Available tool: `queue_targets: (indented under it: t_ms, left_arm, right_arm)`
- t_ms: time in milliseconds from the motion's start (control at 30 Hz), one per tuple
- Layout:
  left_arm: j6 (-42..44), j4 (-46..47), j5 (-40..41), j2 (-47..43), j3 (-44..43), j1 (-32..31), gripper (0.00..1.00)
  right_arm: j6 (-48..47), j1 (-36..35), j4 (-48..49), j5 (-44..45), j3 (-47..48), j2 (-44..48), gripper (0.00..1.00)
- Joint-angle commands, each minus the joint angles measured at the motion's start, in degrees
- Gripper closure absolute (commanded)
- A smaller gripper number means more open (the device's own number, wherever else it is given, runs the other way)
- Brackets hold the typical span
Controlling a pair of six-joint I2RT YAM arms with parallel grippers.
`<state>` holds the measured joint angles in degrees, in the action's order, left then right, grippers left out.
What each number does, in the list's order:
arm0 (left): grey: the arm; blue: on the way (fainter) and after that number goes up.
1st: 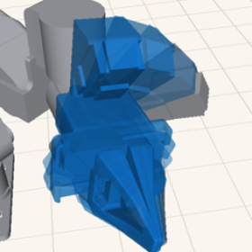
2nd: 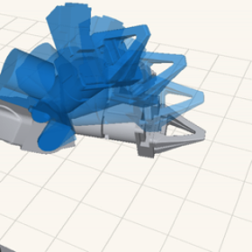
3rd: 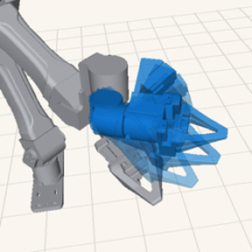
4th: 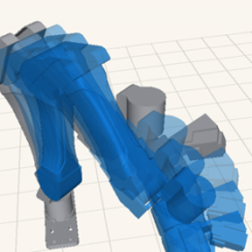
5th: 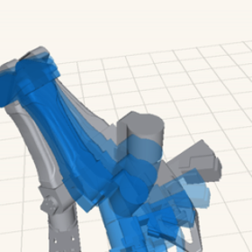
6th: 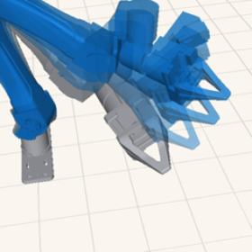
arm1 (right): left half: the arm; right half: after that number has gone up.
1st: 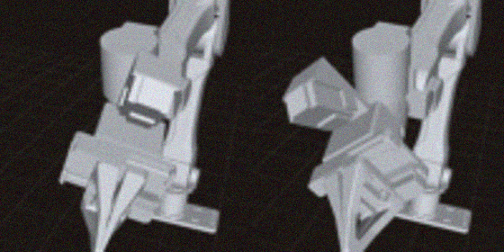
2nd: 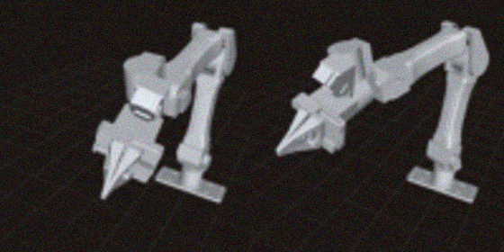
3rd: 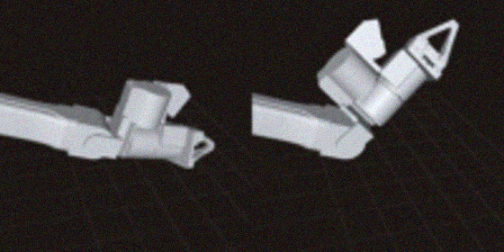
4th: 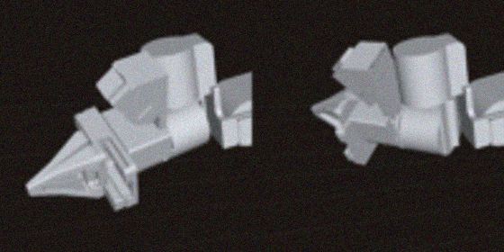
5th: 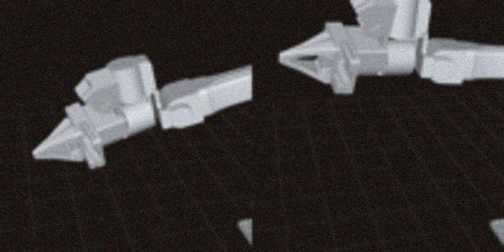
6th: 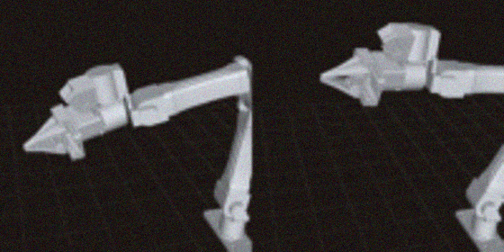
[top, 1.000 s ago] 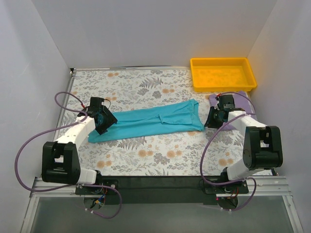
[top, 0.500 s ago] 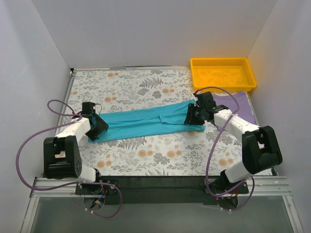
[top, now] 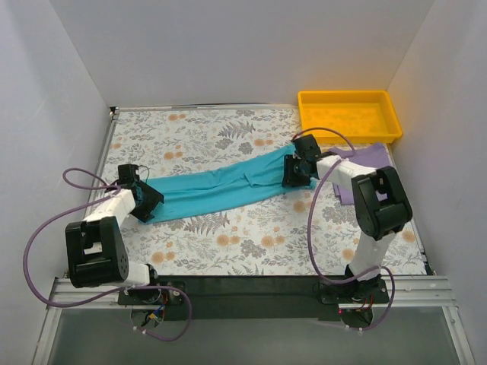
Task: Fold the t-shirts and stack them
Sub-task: Fold the tshirt
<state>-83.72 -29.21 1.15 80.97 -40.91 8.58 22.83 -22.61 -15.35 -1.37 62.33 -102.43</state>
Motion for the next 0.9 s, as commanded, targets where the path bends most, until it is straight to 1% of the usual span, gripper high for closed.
queue_targets:
  t_ms: [0, 67, 100, 200, 267, 300, 400, 433, 467, 533, 567, 600, 633, 667, 700, 733, 767, 833, 867]
  left_arm:
    - [-4.0, -6.3, -8.7, 0.9, 5.8, -0.1, 0.46]
    - [-6.6, -6.4, -11.1, -0.8, 7.8, -0.1, 0.46]
    - [-7.7, -7.1, -12.0, -1.9, 8.4, -0.1, 0.46]
    - [-12.1, -9.0, -15.8, -7.9, 11.5, -0.2, 0.46]
    - [-14.7, -10.3, -18.7, -14.3, 13.8, -0.7, 0.47]
    - [-17.1, -12.8, -19.2, -16.3, 14.0, -1.5, 0.46]
    - [-19.2, -18.1, -19.8, -19.3, 13.3, -4.6, 0.45]
    - [-19.8, -18.7, -19.8, -21.4, 13.0, -6.1, 0.43]
    - [-20.1, -19.2, -18.0, -25.2, 12.3, -6.5, 0.42]
    - [-18.9, -22.2, -13.4, -27.6, 7.0, -6.6, 0.38]
    - [-17.7, -23.9, -8.8, -27.9, 4.8, -6.6, 0.32]
    - [-16.2, -24.7, -6.5, -26.8, -0.4, -6.6, 0.3]
    - [-12.9, -25.2, -4.2, -25.6, -2.7, -6.6, 0.3]
    - [-11.7, -25.6, -2.0, -24.2, -5.2, -7.0, 0.28]
    - [-10.4, -26.0, 3.7, -21.9, -8.6, -7.8, 0.28]
    - [-9.0, -25.9, 6.2, -20.6, -10.2, -7.8, 0.28]
    - [-6.2, -25.3, 7.8, -19.5, -11.1, -9.6, 0.23]
    - [-3.3, -24.8, 10.9, -16.3, -13.7, -9.6, 0.23]
    - [-0.7, -24.6, 11.7, -15.6, -14.3, -9.6, 0.23]
  right_arm:
    - [-9.3, 0.9, 3.3, 4.9, 9.1, -8.3, 0.56]
    - [-12.4, 1.5, 2.8, 6.5, 14.5, -11.9, 0.56]
    - [-14.9, 1.9, 2.3, 7.4, 19.8, -15.4, 0.55]
    - [-16.9, 3.2, 0.1, 8.0, 29.7, -20.2, 0.55]
    - [-17.8, 3.5, 0.0, 5.7, 32.8, -21.3, 0.55]
    - [-18.5, 3.4, -0.1, 4.6, 34.9, -21.8, 0.55]
    - [-18.6, 2.0, 0.0, 1.8, 35.7, -19.8, 0.55]
    - [-18.3, 1.5, 0.0, 1.8, 35.1, -19.0, 0.54]
    - [-18.0, 0.3, 0.1, -0.4, 34.4, -18.1, 0.54]
    - [-16.6, -1.1, 0.9, -2.0, 31.8, -14.6, 0.54]
    - [-16.0, -2.9, 1.6, -4.5, 30.8, -12.1, 0.54]
    - [-15.3, -3.9, 2.1, -5.8, 29.6, -11.0, 0.54]
    - [-14.7, -5.2, 2.5, -7.1, 28.7, -10.0, 0.53]
    - [-13.8, -8.3, 2.9, -8.9, 26.6, -8.2, 0.53]
    - [-13.3, -10.1, 3.4, -9.4, 25.7, -7.5, 0.53]
    - [-13.0, -12.1, 3.8, -9.6, 24.9, -7.1, 0.54]
    - [-11.7, -15.9, 4.4, -9.8, 23.2, -6.4, 0.54]
    - [-10.7, -19.7, 6.3, -10.0, 22.3, -6.6, 0.54]
    - [-10.1, -23.2, 6.6, -9.3, 22.2, -7.0, 0.54]
